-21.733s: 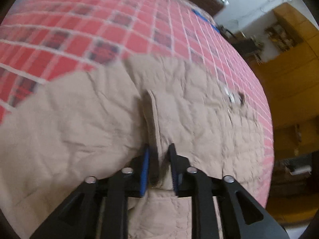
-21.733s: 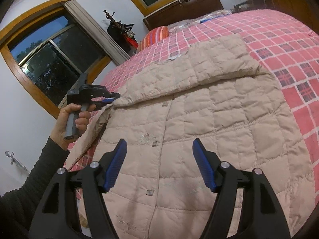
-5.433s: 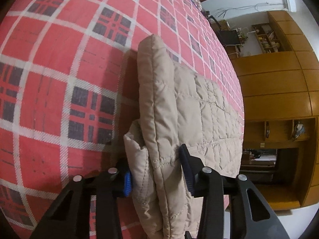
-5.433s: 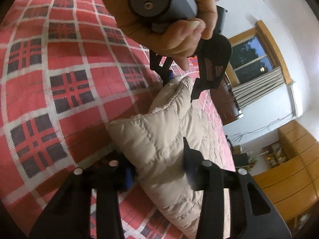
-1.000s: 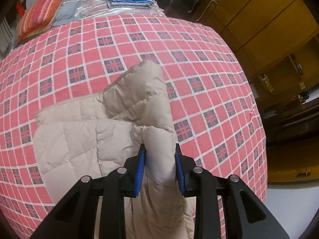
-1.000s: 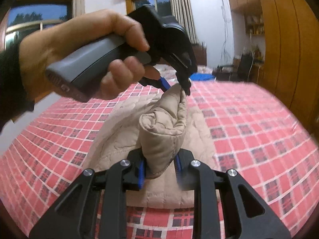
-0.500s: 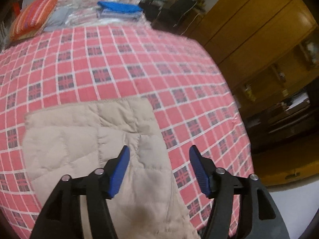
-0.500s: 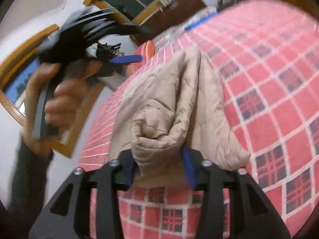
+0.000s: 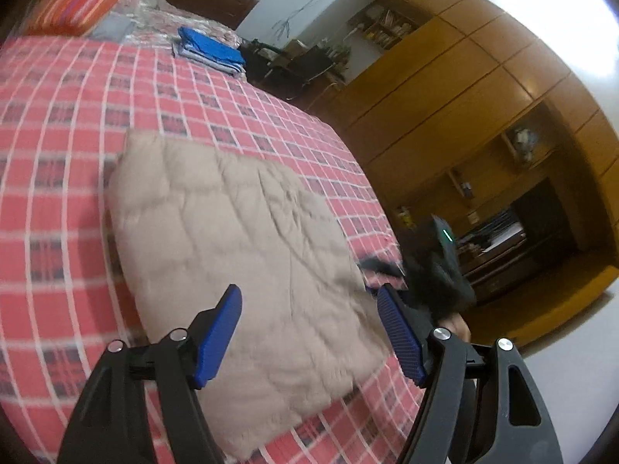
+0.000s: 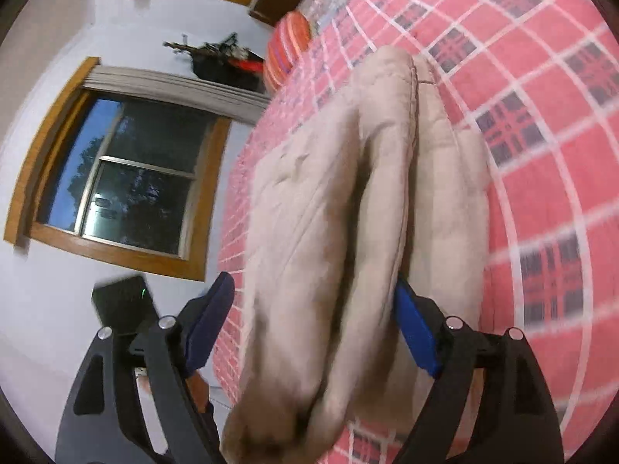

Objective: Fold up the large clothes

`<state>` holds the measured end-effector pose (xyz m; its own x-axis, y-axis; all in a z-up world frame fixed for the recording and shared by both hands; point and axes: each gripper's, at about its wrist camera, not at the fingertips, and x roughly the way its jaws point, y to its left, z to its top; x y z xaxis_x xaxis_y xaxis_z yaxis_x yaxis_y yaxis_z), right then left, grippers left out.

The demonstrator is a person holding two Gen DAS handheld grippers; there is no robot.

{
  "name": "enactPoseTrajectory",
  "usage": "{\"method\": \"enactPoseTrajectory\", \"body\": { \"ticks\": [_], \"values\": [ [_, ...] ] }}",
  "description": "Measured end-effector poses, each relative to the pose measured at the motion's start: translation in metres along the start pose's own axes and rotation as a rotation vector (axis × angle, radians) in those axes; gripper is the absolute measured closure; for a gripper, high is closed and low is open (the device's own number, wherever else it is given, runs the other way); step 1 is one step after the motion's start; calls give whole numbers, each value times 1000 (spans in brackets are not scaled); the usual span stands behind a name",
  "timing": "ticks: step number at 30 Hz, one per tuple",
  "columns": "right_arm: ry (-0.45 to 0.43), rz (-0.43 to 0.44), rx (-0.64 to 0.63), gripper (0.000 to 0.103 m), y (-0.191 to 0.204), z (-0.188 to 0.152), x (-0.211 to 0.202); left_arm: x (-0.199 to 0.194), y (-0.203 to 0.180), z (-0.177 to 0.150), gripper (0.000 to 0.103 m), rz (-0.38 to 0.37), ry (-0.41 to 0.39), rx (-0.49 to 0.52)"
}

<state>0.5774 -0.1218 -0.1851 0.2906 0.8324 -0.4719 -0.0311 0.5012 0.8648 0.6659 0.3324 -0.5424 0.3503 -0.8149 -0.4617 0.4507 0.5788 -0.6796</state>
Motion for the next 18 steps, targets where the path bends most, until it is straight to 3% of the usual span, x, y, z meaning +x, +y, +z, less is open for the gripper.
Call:
{"method": "enactPoseTrajectory", "body": {
  "ticks": [2,3,4,6,12,18],
  "values": [
    [14,-32,1,47,-1,9,9,3,2,-8,30,-13,18,-3],
    [11,-42,-9,65,1,10,9,6,2,-12,30,-19,32,0],
    [5,-43,-24,73,3,10,6,7,1,-15,30,-23,41,5],
    [-16,-32,-55,80,6,5,-5,10,-2,-18,30,-40,51,20],
    [-67,34,11,84,-32,1,-30,24,-14,-23,30,-84,85,58],
    [-70,77,53,81,-58,-3,-23,40,-9,-25,30,-65,122,45]
  ]
}}
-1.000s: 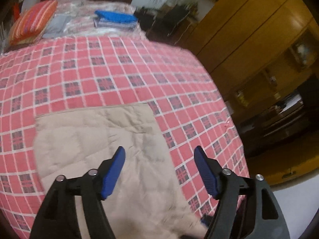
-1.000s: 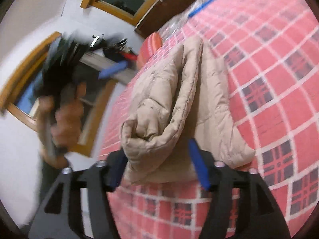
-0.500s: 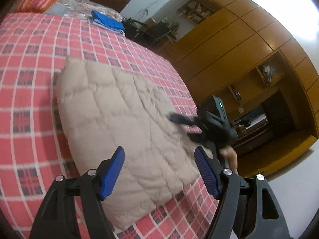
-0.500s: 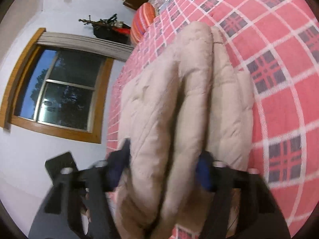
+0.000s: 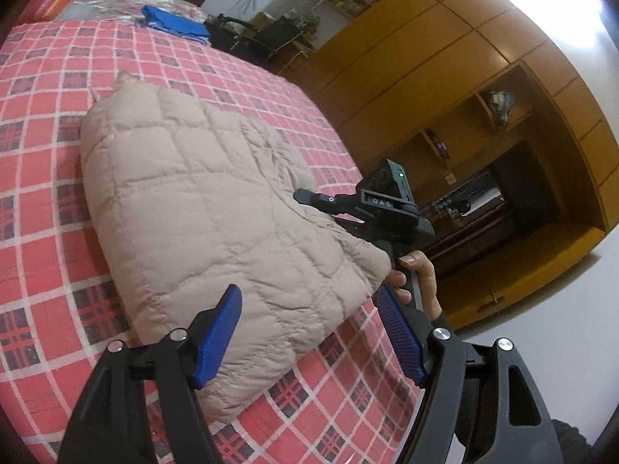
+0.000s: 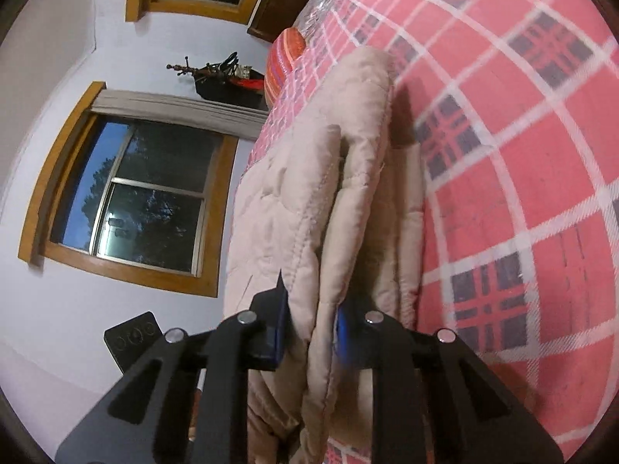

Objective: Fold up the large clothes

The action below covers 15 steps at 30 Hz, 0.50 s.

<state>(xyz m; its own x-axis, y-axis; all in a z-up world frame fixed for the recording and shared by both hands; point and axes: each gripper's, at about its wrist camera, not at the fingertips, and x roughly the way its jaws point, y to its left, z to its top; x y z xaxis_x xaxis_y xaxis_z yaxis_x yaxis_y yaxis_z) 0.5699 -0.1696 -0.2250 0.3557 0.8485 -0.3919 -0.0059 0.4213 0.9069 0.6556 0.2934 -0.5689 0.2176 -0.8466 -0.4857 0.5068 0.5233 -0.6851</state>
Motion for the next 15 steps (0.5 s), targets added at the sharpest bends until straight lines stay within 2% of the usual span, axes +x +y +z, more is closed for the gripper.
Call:
{"method": "enactPoseTrajectory", "body": {
  "ticks": [2,5,6,7,9,10,11,13,15],
  "values": [
    [6,-10,14,73,-8,-2,-1,1,7,-5,30,-10,11,-35],
    [-10,-51,-15,64,0,-3,-13,1,14,-4,30,-28,14,-76],
    [-30,-83,-36,54,7,-4,-21,-3,13,-3,30,-32,7,-80],
    [-93,-160,-90,49,24,-8,-39,-8,11,-1,30,-34,-4,-78],
    [-162,-231,-197,49,53,-20,-60,-22,8,2,30,-57,-43,-75],
    [-178,-260,-302,49,83,-35,-68,-27,8,2,29,-70,-59,-76],
    [-163,-268,-372,49,101,-48,-68,-31,6,2,28,-77,-75,-72],
    [-105,-307,-531,61,136,-79,-56,-34,3,1,28,-73,-89,-62],
    [-33,-390,-649,67,151,-107,-33,-30,1,-2,28,-70,-80,-56]
  ]
}}
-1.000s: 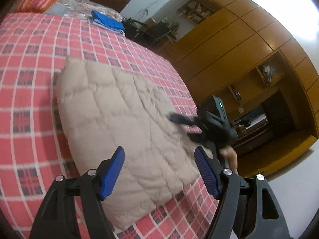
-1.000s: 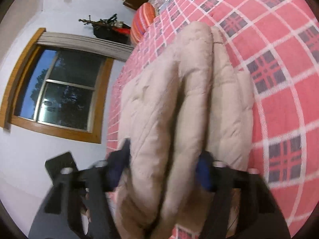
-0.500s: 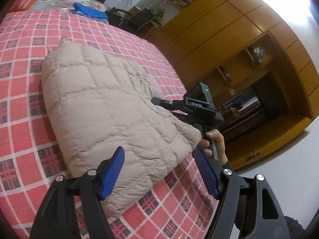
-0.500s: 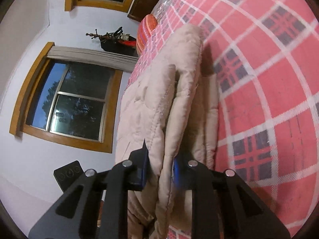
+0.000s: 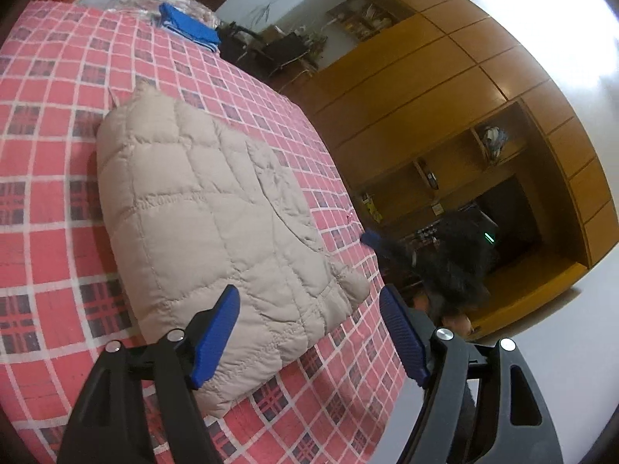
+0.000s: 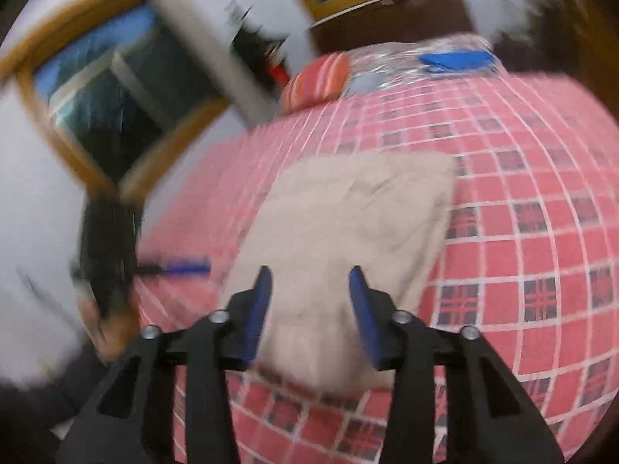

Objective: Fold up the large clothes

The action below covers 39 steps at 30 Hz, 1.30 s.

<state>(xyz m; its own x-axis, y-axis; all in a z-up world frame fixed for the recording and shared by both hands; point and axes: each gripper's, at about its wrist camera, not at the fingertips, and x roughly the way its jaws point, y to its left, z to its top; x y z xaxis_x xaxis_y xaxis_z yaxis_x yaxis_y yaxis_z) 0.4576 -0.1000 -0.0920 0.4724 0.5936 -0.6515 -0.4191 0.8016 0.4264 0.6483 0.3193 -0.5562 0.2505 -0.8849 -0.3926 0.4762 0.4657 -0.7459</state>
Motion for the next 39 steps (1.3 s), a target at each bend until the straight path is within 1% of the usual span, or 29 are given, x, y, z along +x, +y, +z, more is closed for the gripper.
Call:
{"method": "enactPoseTrajectory", "body": {
  "ticks": [1,2,3,4,6,7,9,12,14,15,16,17,19,21,22,24,25,26,27,29,30,32,33,34,36,37,39],
  "values": [
    [38,-22,-29,72,6,-7,10,5,-1,-1,28,11,10,4],
    [65,-53,-47,75,7,-13,18,14,-2,-2,28,41,31,17],
    [89,-107,-70,83,3,-21,27,19,-2,-2,28,58,42,24],
    [112,-135,-73,92,-4,-30,34,27,-1,-3,28,72,58,20],
    [125,-175,-53,103,-21,-45,39,41,2,-7,28,68,91,8],
    [121,-186,-29,103,-33,-53,40,47,5,-9,28,68,97,8],
    [108,-169,23,103,-48,-62,41,61,11,-13,28,69,109,3],
    [73,-99,121,103,-69,-74,46,70,18,-15,28,70,104,-11],
    [69,-95,129,103,-67,-75,43,67,17,-13,28,69,102,-31],
    [70,-89,131,103,-63,-77,35,61,13,-12,28,81,98,-26],
    [64,-84,133,103,-60,-71,31,54,5,-12,28,99,82,-4],
    [42,-75,132,103,-56,-64,20,47,-3,-13,28,95,69,28],
    [-6,-62,127,96,-50,-54,-1,41,-18,-18,28,61,69,62],
    [-32,-44,114,96,-41,-46,-10,47,-28,-26,27,35,93,87],
    [-33,-45,108,96,-39,-42,-9,55,-31,-31,27,34,117,98],
    [3,-30,112,96,-40,-36,4,72,-31,-39,27,61,147,113],
    [24,-39,110,98,-41,-37,12,79,-27,-41,27,70,155,104],
    [50,-66,104,101,-45,-40,23,87,-22,-42,27,81,163,92],
    [68,-72,114,103,-52,-44,31,91,-19,-43,27,87,169,92],
    [95,-77,138,103,-63,-52,43,100,-15,-47,27,97,182,92],
    [99,-78,138,103,-61,-53,44,103,-16,-49,27,109,186,107],
    [103,-59,148,103,-58,-44,34,105,-19,-51,27,126,186,139],
    [82,-45,153,102,-57,-35,26,104,-19,-52,27,122,186,143],
    [34,-40,164,97,-58,-20,13,102,-18,-52,27,113,183,138],
    [-6,-41,175,97,-63,-1,6,99,-17,-52,27,102,170,130],
    [-12,-29,189,97,-68,14,9,91,-14,-52,27,103,164,131],
    [1,-14,221,97,-77,28,24,90,-17,-56,26,120,147,147]
  ]
}}
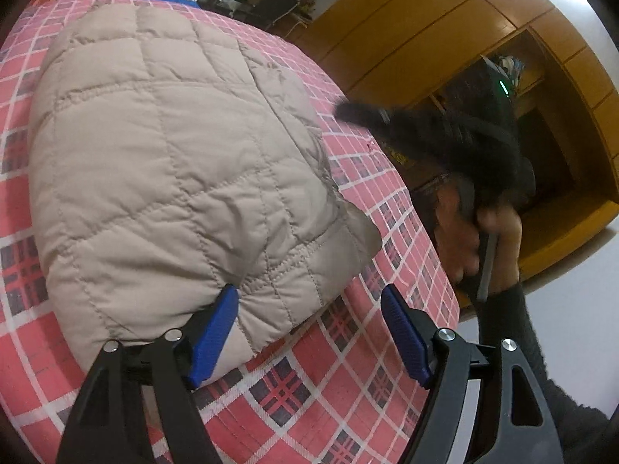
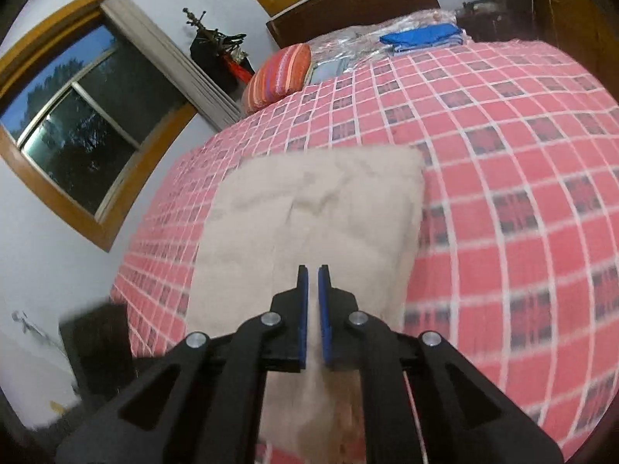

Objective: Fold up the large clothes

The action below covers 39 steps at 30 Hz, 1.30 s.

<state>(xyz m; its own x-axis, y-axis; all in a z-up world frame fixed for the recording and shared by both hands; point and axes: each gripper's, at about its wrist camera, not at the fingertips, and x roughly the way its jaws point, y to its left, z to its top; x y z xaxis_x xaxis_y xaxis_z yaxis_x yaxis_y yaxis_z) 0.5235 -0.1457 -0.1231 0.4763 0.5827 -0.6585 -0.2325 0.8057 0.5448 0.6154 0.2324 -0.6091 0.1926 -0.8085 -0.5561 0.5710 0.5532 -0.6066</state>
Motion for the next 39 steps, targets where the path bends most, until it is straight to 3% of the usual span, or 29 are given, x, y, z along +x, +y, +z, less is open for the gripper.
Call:
{"method": "enactPoseTrajectory", "body": {
  "ticks": [6,8,10,13,15,16,20,23,25,29,31,33,35,36,37,39],
  "values": [
    [111,-54,95,103,-43,5,58,-5,-6,-9,22,36,-29,66],
    [105,-34,121,103,-43,6,54,-16,-8,-6,22,-2,-26,37],
    [69,1,119,97,-33,10,37,-42,-8,2,22,-61,-71,29],
    [20,72,110,97,-16,10,11,-79,3,34,21,-40,-164,30],
    [2,156,73,95,3,-5,-8,-98,27,70,21,-68,-211,-45],
    [4,156,41,94,11,-14,-13,-103,39,86,20,-84,-220,-80],
    [49,139,15,94,11,-71,-21,-78,90,140,20,-79,-175,-202],
    [108,55,-1,103,1,-95,-4,-44,122,151,21,-39,-128,-283],
    [118,54,28,103,-13,-100,7,-27,137,150,25,-32,-95,-327],
    [132,40,19,103,-17,-100,13,-25,133,148,25,2,-99,-323],
    [145,62,41,103,-17,-101,5,-46,122,145,24,-11,-121,-317],
    [142,110,67,94,-17,-91,-7,-69,111,141,18,-5,-154,-284],
    [100,144,100,62,-22,-75,-27,-86,97,132,13,9,-176,-240],
    [78,142,122,22,-26,-65,-34,-95,93,120,11,9,-169,-223],
    [70,151,137,8,-29,-58,-36,-102,90,107,11,14,-152,-216],
    [68,189,191,8,-43,-42,-33,-110,87,83,11,-5,-145,-214]
  ]
}}
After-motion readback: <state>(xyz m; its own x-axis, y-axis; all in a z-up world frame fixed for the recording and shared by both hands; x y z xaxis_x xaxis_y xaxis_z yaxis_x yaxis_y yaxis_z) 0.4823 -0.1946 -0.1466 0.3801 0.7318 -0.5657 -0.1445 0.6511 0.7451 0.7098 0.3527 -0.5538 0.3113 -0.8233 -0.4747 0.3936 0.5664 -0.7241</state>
